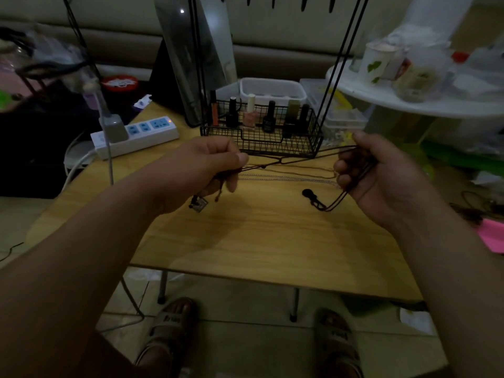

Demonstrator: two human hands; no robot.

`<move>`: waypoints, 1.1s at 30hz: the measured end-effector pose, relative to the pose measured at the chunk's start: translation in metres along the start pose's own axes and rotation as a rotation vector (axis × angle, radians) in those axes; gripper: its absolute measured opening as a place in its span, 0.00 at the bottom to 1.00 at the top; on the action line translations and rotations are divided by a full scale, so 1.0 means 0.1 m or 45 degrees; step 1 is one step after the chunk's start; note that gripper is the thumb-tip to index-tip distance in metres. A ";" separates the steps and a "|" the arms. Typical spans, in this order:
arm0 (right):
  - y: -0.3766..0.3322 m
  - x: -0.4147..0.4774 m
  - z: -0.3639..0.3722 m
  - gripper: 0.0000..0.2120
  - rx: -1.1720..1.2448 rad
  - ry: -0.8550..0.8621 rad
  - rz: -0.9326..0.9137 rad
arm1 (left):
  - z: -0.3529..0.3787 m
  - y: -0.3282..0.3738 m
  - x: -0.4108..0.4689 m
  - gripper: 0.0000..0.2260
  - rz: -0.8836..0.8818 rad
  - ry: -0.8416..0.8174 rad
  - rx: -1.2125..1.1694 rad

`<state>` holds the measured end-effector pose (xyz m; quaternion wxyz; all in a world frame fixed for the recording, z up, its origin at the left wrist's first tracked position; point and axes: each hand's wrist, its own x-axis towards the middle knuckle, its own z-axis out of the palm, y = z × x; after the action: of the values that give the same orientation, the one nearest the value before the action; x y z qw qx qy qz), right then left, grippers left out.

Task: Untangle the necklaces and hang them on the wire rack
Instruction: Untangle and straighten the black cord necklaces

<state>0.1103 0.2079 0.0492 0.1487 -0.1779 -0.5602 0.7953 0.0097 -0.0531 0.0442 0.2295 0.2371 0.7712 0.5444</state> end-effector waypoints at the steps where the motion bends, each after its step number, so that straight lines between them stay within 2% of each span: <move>1: 0.00 0.00 0.00 0.07 0.019 -0.001 -0.002 | 0.01 -0.01 0.01 0.09 -0.004 0.014 0.030; 5: -0.03 -0.02 0.03 0.10 0.122 -0.032 -0.002 | 0.04 -0.06 0.03 0.12 -0.041 -0.012 0.190; 8: -0.03 -0.05 0.05 0.15 0.190 -0.075 -0.001 | 0.10 -0.06 0.03 0.09 -0.089 -0.043 0.380; 11: -0.04 -0.05 0.04 0.07 0.305 -0.128 -0.018 | 0.16 -0.09 0.04 0.05 -0.101 -0.009 0.610; 13: -0.04 -0.03 0.00 0.06 0.347 -0.143 -0.013 | 0.17 -0.11 0.05 0.03 -0.077 0.051 0.776; 14: -0.05 -0.02 -0.02 0.05 0.343 -0.160 -0.003 | 0.17 -0.12 0.06 0.03 -0.075 0.075 0.813; 18: -0.03 0.00 -0.05 0.12 0.203 -0.251 0.059 | 0.21 -0.16 0.07 0.05 -0.082 0.103 0.832; 24: 0.00 -0.04 0.05 0.11 0.021 -0.428 0.036 | 0.30 -0.14 0.05 0.01 -0.015 -0.017 1.016; 26: -0.01 -0.05 0.07 0.11 0.012 -0.448 0.016 | 0.32 -0.12 0.05 0.04 -0.015 -0.039 1.076; 29: -0.03 -0.06 0.08 0.12 0.013 -0.470 0.005 | 0.35 -0.16 0.08 0.14 0.106 0.008 1.190; 33: -0.01 -0.07 0.14 0.12 0.017 -0.527 0.013 | 0.63 -0.08 0.04 0.25 0.233 -0.065 0.795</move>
<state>0.1103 0.1930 0.0557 0.0279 -0.0126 -0.5725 0.8193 0.0439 -0.0069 0.0174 0.1150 0.3781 0.8703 0.2937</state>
